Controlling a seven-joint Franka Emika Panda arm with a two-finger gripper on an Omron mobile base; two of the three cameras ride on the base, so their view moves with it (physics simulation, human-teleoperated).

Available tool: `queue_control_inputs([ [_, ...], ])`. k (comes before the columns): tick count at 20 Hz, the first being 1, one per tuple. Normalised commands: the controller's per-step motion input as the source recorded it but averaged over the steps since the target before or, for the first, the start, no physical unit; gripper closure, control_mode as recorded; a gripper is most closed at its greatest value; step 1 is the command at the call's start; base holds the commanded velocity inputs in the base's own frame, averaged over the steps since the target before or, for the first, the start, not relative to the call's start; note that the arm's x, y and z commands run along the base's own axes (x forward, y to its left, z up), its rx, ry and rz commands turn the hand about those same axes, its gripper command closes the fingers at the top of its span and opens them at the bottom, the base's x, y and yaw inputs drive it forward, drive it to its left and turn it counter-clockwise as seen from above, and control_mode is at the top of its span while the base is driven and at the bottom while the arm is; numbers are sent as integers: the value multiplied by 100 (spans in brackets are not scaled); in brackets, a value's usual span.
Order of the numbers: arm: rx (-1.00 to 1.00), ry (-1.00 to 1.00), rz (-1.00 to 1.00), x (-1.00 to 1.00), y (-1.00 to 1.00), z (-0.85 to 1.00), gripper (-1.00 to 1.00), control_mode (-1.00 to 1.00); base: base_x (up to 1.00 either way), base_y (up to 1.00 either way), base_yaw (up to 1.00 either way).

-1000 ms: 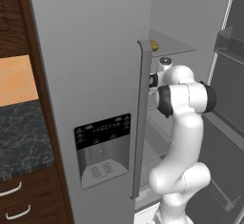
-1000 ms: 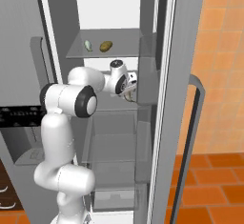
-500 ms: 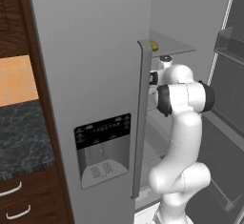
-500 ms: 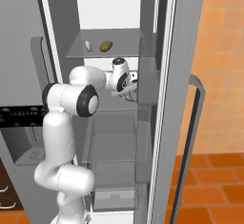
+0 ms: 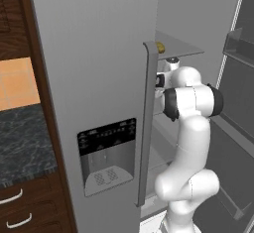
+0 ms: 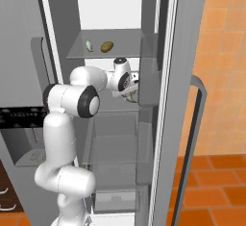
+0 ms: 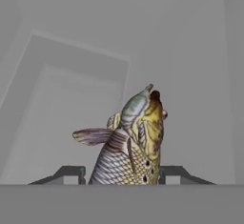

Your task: Place one potato and one fish in each tupperware on the nearby counter, to pack two identical lunches.

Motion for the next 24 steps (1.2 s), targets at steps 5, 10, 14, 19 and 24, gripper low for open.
queue_control_inputs([
  [5, 2, 1, 0, -43, 0, -10, 100, -100, 0, 0, 0],
  [10, 6, -11, 0, -100, 2, 5, 100, -100, 0, 0, 0],
  [14, 0, -14, 0, -100, 15, 16, 100, -100, 0, 0, 0],
  [19, 0, -13, 0, -98, 11, 49, 100, -100, 0, 0, 0],
  [24, 0, 5, 3, -86, 17, 100, 100, -100, 0, 0, 0],
])
